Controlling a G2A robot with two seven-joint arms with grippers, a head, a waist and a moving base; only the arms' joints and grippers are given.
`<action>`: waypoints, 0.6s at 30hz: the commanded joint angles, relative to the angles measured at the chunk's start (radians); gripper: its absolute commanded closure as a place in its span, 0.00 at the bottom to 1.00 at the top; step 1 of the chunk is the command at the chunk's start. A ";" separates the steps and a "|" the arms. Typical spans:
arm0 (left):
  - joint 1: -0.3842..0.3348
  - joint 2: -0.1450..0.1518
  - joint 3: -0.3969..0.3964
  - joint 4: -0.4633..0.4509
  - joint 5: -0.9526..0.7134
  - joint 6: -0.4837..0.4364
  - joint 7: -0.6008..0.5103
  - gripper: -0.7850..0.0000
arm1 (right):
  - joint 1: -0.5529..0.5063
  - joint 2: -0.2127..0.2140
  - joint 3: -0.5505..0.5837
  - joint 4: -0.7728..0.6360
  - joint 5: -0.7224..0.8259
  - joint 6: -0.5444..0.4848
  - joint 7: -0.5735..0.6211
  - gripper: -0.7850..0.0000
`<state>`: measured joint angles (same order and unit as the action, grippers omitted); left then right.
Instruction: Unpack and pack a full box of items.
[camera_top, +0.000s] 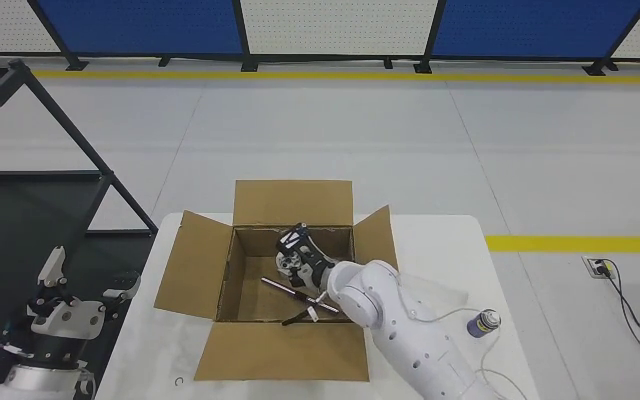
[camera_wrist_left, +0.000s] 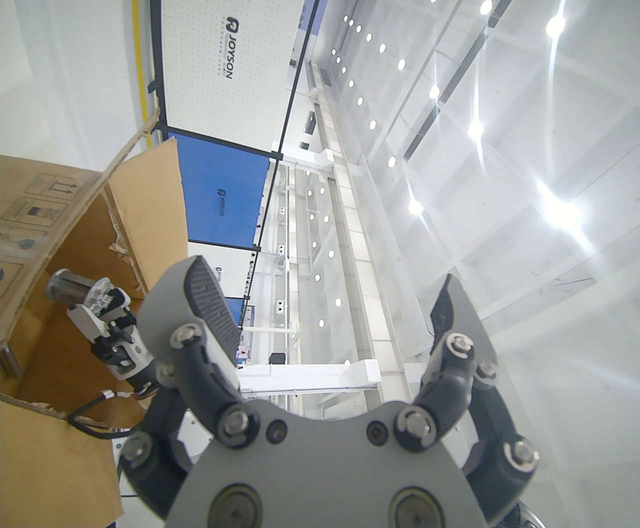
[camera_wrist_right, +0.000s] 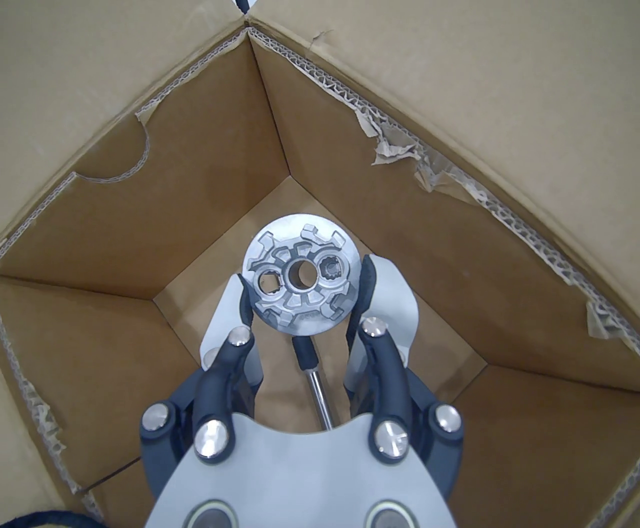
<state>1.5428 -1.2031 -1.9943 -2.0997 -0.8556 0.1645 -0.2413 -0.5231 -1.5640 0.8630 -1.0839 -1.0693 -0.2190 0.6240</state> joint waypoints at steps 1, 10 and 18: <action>0.000 0.000 0.000 0.000 0.000 0.000 0.000 0.00 | -0.001 0.000 0.001 -0.002 0.000 0.001 0.002 1.00; 0.000 0.000 0.000 0.000 0.000 0.000 0.000 0.00 | -0.001 0.000 0.001 -0.002 0.000 0.001 0.002 1.00; 0.000 0.000 0.000 0.000 0.000 0.000 0.000 0.00 | -0.033 0.013 0.041 -0.059 0.011 -0.072 -0.043 1.00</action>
<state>1.5428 -1.2031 -1.9943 -2.0997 -0.8556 0.1645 -0.2413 -0.5526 -1.5537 0.8951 -1.1304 -1.0573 -0.2804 0.5789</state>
